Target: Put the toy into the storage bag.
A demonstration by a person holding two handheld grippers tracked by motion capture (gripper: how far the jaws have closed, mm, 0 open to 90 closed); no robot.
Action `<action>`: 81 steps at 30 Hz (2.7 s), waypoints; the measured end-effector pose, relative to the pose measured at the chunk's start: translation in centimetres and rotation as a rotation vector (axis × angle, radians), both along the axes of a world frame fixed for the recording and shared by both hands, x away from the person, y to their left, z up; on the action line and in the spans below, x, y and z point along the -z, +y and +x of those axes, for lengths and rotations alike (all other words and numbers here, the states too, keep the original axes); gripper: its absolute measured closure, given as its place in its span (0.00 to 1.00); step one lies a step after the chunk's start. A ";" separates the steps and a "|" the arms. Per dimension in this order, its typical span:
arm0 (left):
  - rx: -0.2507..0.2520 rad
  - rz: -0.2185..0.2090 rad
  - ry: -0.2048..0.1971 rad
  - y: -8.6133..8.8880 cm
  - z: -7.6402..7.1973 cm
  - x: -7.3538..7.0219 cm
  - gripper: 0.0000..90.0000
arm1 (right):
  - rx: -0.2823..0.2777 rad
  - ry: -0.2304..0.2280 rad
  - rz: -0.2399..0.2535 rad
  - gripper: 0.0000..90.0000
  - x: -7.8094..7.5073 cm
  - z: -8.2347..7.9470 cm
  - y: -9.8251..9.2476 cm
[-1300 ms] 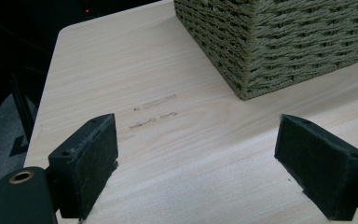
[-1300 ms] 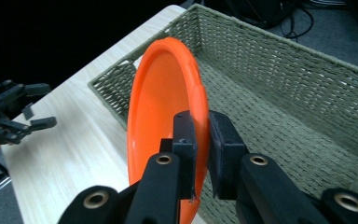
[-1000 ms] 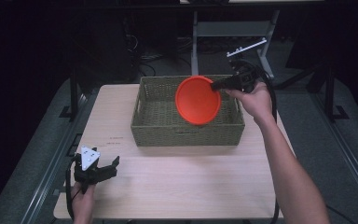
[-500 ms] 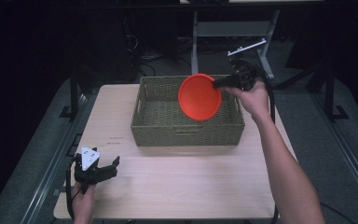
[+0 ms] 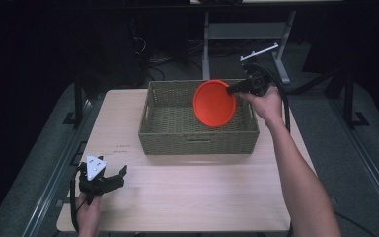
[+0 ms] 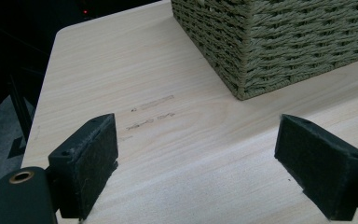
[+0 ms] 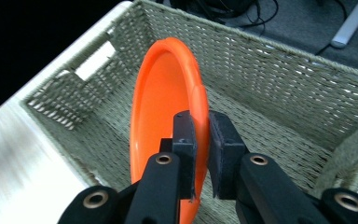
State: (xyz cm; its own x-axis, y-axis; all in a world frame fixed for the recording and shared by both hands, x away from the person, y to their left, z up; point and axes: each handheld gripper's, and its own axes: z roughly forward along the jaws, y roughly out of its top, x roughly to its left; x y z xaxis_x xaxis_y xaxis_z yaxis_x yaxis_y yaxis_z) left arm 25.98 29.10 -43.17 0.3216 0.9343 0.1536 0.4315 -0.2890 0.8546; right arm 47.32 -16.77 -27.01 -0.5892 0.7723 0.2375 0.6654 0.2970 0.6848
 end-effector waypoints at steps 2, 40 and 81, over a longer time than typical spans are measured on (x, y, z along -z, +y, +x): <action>0.001 0.000 0.000 0.0 0.0 0.0 0.14 | 0.004 0.003 -0.004 0.91 0.2 0.2 0.0; 0.000 0.001 -0.001 0.0 0.0 0.0 0.14 | 0.046 0.116 -0.008 0.91 5.9 1.6 0.4; -0.006 -0.006 -0.001 0.0 0.2 0.0 0.14 | 0.039 0.206 -0.027 0.83 8.1 2.4 0.1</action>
State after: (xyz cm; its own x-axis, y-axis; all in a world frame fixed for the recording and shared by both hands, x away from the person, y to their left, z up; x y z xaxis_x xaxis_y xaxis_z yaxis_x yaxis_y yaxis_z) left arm 26.19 29.11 -43.13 0.3154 0.9373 0.1484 0.4322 -0.2811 0.8569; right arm 49.75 -16.66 -35.14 -0.4997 0.8012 0.3291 0.8020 0.2845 0.5253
